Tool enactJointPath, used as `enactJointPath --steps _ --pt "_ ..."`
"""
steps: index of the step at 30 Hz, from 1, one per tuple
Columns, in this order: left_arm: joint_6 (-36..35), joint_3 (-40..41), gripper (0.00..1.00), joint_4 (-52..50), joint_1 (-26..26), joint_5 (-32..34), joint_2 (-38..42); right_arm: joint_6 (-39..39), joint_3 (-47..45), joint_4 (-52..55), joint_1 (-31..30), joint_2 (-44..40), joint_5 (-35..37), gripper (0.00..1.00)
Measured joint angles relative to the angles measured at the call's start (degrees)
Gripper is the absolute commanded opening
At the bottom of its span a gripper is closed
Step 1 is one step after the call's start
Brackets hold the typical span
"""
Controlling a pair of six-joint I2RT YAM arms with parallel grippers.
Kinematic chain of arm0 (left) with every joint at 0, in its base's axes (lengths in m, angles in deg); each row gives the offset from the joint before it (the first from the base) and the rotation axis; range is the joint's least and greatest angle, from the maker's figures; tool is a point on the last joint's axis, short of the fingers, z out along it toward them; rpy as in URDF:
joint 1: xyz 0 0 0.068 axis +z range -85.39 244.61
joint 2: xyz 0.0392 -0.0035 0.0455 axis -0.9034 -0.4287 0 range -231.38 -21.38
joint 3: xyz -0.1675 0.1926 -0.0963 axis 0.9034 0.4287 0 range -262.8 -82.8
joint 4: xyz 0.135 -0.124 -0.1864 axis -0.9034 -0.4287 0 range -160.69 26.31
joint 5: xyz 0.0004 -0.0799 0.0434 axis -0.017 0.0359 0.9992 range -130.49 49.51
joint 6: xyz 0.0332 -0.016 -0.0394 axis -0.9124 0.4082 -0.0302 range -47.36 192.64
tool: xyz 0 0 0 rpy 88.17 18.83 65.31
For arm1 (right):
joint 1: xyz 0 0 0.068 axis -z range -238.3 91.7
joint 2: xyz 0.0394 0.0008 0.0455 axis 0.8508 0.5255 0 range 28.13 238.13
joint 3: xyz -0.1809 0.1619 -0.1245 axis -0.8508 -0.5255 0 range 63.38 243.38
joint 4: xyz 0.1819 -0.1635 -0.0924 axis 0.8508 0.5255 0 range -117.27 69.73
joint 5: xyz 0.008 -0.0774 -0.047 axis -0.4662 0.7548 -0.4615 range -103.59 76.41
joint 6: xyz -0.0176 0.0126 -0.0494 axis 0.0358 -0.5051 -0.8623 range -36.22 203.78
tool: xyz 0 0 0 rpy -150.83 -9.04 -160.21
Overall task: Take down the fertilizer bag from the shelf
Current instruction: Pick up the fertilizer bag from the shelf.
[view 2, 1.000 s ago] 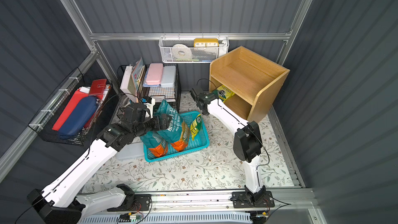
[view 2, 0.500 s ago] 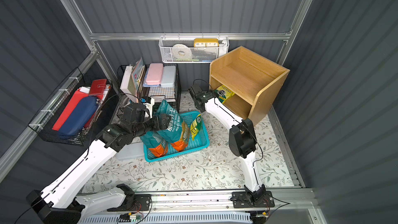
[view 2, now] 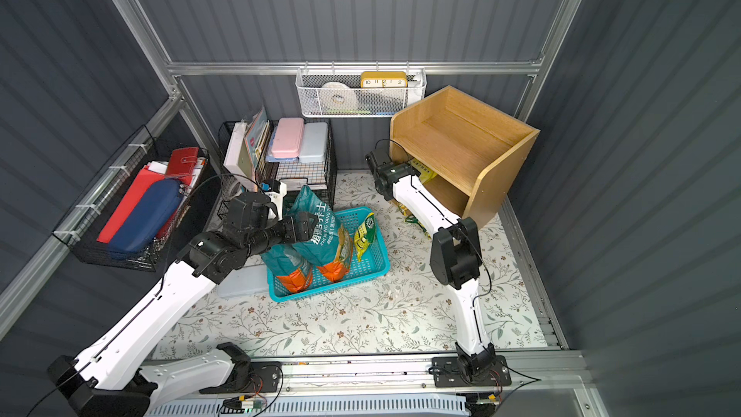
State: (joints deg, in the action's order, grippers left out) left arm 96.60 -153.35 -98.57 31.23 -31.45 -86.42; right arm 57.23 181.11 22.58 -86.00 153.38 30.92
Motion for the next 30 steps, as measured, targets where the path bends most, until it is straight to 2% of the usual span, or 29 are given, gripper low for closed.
enactJointPath --steps 5,7,14,18,30 --pt "0.0 0.0 0.99 0.0 0.0 0.0 0.0 1.5 -0.6 -0.1 0.1 1.1 -0.5 0.72" --pt "0.0 0.0 0.99 0.0 0.0 0.0 0.0 1.9 -0.6 -0.2 0.1 1.0 -0.6 0.66" --pt "0.0 0.0 0.99 -0.1 0.0 0.0 0.0 2.7 -0.6 -0.7 -0.2 0.0 -0.5 0.21" --pt "0.0 0.0 0.99 -0.1 0.0 0.0 0.0 3.6 -1.5 -1.3 -0.8 -1.6 -1.6 0.08" --pt "0.0 -0.5 1.00 -0.1 0.0 0.0 -0.2 8.0 -3.2 2.4 -0.7 -5.7 -5.6 0.00"
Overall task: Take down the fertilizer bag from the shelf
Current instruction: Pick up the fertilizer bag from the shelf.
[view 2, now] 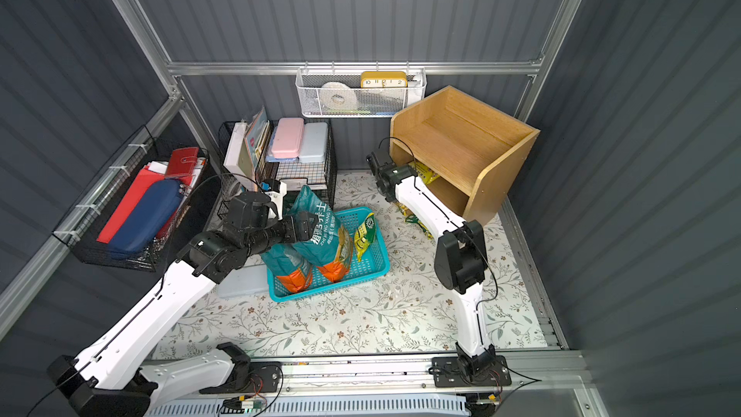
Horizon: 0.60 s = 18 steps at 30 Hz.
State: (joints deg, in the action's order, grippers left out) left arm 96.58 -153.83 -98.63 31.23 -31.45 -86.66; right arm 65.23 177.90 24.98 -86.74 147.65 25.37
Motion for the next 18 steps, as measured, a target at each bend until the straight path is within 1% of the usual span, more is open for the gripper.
enactJointPath --steps 5,11,14,18 --pt "0.0 -0.2 1.00 0.1 0.0 0.0 -0.1 4.7 -0.1 3.5 -1.2 -4.3 -4.1 0.00" --pt "0.0 -0.2 1.00 0.1 0.0 0.0 -0.1 10.7 -0.2 6.4 -2.0 -11.1 -11.9 0.00" --pt "0.0 -0.2 0.99 0.1 0.0 0.0 -0.1 13.7 -0.2 7.3 -1.9 -15.2 -17.7 0.00" --pt "0.0 -0.2 0.99 0.2 0.0 0.0 -0.1 18.3 -1.6 6.0 -1.8 -21.4 -27.2 0.00"
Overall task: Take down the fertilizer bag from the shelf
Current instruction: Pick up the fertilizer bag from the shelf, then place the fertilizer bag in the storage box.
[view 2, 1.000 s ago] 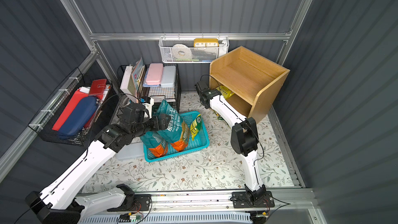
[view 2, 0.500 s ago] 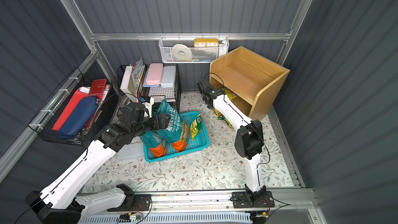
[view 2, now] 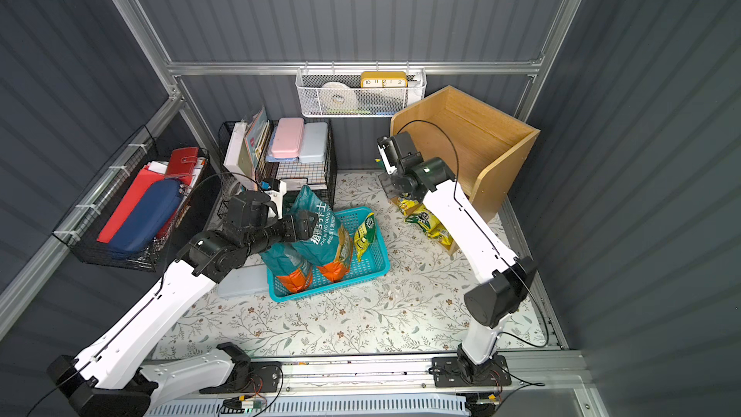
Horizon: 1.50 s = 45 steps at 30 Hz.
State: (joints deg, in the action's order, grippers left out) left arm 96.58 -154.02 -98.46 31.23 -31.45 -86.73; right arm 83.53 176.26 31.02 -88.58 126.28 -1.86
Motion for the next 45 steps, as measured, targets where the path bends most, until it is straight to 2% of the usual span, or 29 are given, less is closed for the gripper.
enactJointPath --steps 9,17,21,29,38,40,42,45 --pt "0.0 0.0 0.99 0.0 0.0 0.0 0.0 15.5 -13.1 -10.5 -0.4 -8.4 -25.9 0.00" --pt "0.0 0.5 0.99 0.1 0.0 0.0 0.2 25.8 -27.1 -16.4 -2.2 -8.2 -35.8 0.00" --pt "0.2 0.6 1.00 0.0 0.0 0.0 0.3 30.1 -31.0 -19.7 -2.3 -8.0 -37.2 0.00" --pt "0.9 0.9 1.00 0.0 0.0 0.2 1.3 34.3 -32.5 -25.3 -2.4 -4.4 -35.9 0.00" --pt "1.1 1.1 0.99 0.0 0.0 0.6 1.5 34.1 -33.0 -27.2 -3.9 2.4 -30.4 0.00" --pt "1.1 1.4 0.99 0.0 0.0 0.6 1.6 33.7 -32.2 -27.0 -4.2 3.0 -29.8 0.13" --pt "1.1 1.5 0.99 0.0 0.0 0.6 1.6 32.9 -31.1 -26.3 -4.5 3.8 -29.3 0.31" --pt "1.1 1.6 0.99 0.0 0.0 0.6 1.6 30.5 -29.4 -25.2 -4.9 4.7 -26.9 0.46"
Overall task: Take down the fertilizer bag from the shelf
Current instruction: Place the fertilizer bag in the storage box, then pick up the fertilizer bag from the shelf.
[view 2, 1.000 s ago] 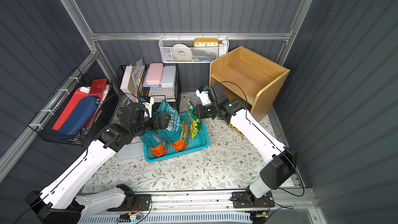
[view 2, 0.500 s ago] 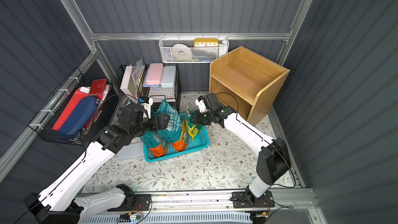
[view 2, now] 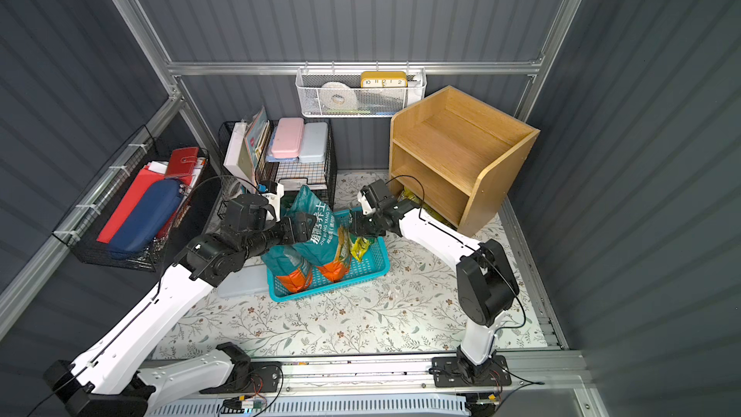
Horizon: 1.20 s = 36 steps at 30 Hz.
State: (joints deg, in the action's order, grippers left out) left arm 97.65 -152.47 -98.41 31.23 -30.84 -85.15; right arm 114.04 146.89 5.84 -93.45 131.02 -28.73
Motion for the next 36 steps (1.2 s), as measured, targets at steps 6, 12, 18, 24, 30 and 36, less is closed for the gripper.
enactJointPath --steps 6,12,18,24,30,36 --pt "0.0 0.2 0.99 0.0 0.0 0.0 0.0 -4.9 1.9 3.5 -0.3 -3.2 6.1 0.53" --pt "0.0 0.2 0.99 0.0 0.0 0.0 0.0 -12.4 3.6 6.8 -0.4 -12.0 15.1 0.57" --pt "0.0 0.5 0.99 0.0 0.0 0.0 0.1 -20.1 4.6 14.1 0.4 -13.6 28.4 0.59" --pt "0.0 0.5 0.99 0.3 0.0 -0.1 0.1 -24.7 3.9 23.5 0.9 -3.9 40.5 0.59" --pt "0.0 0.5 0.99 0.4 0.0 -0.7 -0.8 -30.3 2.5 27.1 0.8 7.2 51.8 0.62" --pt "0.0 0.4 0.99 0.4 0.0 -0.7 -1.8 -36.7 2.6 23.3 2.0 10.1 57.7 0.65"
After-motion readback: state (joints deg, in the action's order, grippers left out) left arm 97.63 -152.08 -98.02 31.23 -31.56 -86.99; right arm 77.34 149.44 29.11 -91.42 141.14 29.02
